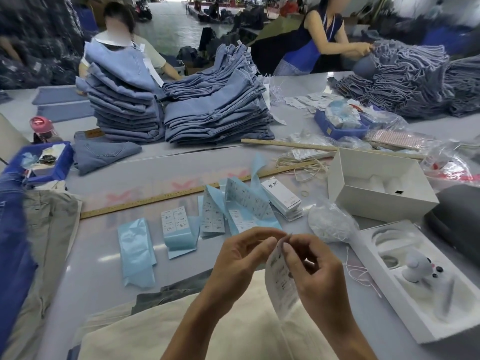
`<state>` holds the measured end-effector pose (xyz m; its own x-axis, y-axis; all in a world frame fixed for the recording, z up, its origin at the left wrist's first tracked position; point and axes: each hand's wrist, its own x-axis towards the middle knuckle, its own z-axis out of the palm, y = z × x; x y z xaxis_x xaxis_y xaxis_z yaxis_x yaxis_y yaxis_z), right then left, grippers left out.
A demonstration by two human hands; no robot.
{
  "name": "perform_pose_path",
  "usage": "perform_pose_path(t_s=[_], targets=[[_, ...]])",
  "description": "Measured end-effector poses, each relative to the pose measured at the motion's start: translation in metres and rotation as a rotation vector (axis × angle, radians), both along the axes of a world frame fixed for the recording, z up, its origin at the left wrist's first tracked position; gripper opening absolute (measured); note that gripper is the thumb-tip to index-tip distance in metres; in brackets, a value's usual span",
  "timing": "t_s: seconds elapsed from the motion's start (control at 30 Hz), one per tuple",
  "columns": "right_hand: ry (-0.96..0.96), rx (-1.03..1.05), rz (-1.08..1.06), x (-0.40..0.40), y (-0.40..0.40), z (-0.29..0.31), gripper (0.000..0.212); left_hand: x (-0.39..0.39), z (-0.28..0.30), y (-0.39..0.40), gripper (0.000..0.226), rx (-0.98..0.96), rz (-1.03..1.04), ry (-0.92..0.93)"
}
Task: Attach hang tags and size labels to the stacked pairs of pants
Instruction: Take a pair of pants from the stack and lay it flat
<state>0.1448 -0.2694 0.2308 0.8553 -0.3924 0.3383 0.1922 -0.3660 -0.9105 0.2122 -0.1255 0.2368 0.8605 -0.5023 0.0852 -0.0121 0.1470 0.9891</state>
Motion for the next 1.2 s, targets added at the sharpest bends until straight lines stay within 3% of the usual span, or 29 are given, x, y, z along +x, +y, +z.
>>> perform_pose_path(t_s=[0.3, 0.43, 0.57, 0.63, 0.73, 0.93, 1.0, 1.13, 1.2], targets=[[0.026, 0.122, -0.075, -0.001, 0.005, 0.003, 0.009, -0.018, -0.008, -0.018, 0.016, -0.111, 0.223, 0.044], [0.039, 0.035, -0.094, -0.003, 0.002, 0.005, 0.013, -0.018, -0.007, -0.024, 0.025, 0.220, 0.518, -0.393], [-0.060, -0.172, -0.202, -0.007, -0.012, 0.014, 0.029, -0.008, 0.019, -0.026, 0.030, 0.362, 0.515, -0.844], [-0.105, -0.265, -0.149, -0.008, -0.019, 0.019, 0.027, -0.005, 0.032, -0.033, 0.033, 0.376, 0.407, -0.880], [-0.099, -0.182, -0.090, -0.010, -0.024, 0.025, 0.020, -0.006, 0.041, -0.046, 0.035, 0.364, 0.255, -0.843], [-0.091, -0.172, -0.180, -0.023, -0.036, 0.019, 0.018, -0.008, 0.027, -0.056, 0.029, 0.394, 0.301, -1.043], [-0.062, -0.158, -0.180, -0.028, -0.042, 0.012, 0.014, -0.013, 0.019, -0.060, 0.026, 0.383, 0.255, -0.968], [0.025, -0.091, -0.099, -0.037, -0.057, 0.005, 0.019, -0.012, 0.004, -0.064, 0.020, 0.237, 0.040, -0.479], [0.074, -0.119, -0.133, -0.043, -0.064, 0.000, 0.024, -0.008, -0.009, -0.062, 0.009, 0.311, 0.055, -0.387]])
